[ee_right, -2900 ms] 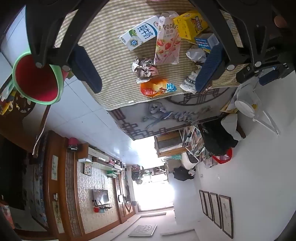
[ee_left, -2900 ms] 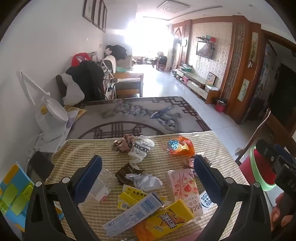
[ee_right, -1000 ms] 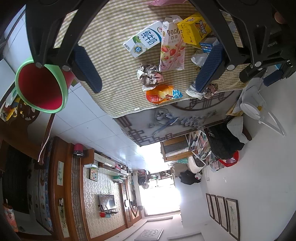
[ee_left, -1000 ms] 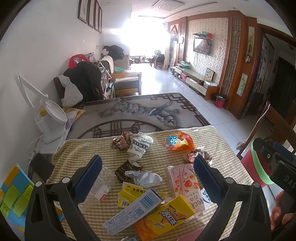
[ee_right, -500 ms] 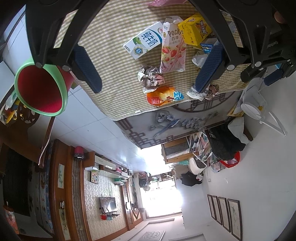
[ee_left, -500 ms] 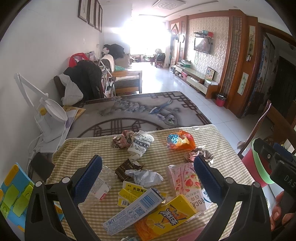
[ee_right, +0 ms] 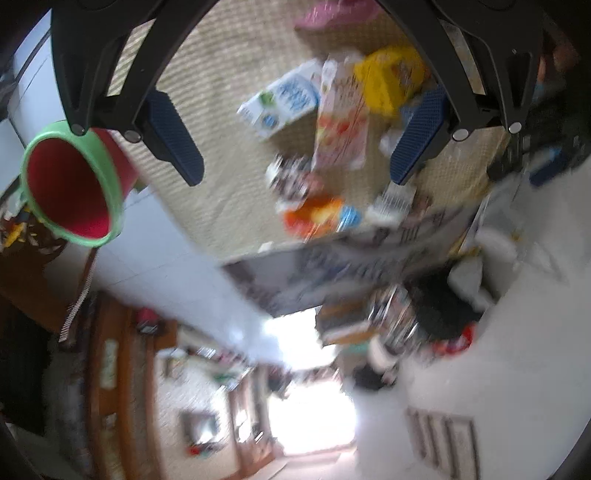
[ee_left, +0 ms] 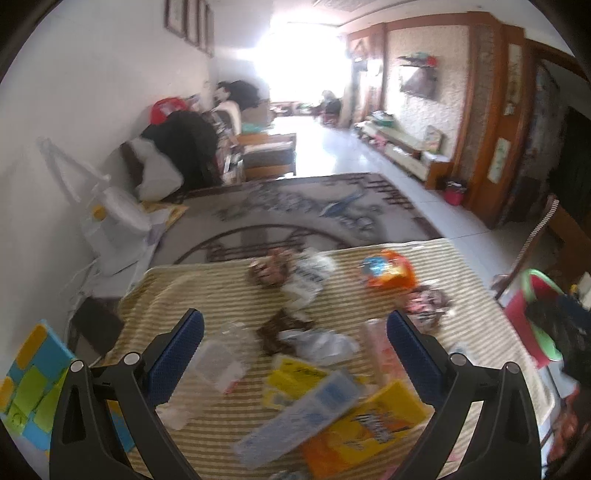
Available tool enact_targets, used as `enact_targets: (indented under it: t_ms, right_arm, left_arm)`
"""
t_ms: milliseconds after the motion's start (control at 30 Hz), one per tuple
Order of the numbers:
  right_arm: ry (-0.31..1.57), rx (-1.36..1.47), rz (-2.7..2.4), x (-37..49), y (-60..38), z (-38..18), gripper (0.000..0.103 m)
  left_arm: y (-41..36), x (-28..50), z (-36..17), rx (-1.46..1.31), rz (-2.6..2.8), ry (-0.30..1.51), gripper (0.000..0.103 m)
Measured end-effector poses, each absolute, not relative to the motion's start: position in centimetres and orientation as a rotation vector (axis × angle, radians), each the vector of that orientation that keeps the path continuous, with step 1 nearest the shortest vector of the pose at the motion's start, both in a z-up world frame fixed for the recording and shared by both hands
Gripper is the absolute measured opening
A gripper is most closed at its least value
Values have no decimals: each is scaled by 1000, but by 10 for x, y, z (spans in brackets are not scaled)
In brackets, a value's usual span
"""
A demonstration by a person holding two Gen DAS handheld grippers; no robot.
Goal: Collect trash
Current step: 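Grasp the clear plastic bottle with the left tool while the right tool grasps a pink wrapper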
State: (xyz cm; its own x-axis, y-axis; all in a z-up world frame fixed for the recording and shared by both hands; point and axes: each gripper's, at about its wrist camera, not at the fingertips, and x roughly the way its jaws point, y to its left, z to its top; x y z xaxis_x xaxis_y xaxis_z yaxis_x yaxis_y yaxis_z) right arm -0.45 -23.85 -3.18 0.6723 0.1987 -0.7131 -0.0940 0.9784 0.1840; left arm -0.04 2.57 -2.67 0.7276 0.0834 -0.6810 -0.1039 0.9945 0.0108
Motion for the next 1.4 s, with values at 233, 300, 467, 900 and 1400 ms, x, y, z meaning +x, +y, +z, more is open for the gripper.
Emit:
enact_targets:
  t_ms: [233,300,467,900,1400]
  right_arm:
    - [1235,232,359,-27,-218,-128,99]
    - [1318,292,391,-32,-212,-151,98]
    - [1377,330,411,-29,-202,-178,62]
    - [1182,346,427,-44,-231,-135,9]
    - [1070,383,371,-32,-269,-110,9]
  left_arm:
    - [95,-7,-49,-108,240,810,95]
    - [109,-9,-58,-112,281,830,95]
    - [128,-3,-79,-140,316,879,95]
    - [117,71,-155,-72,229,1070,94]
    - [121,56,-162,-58,196,1089,70]
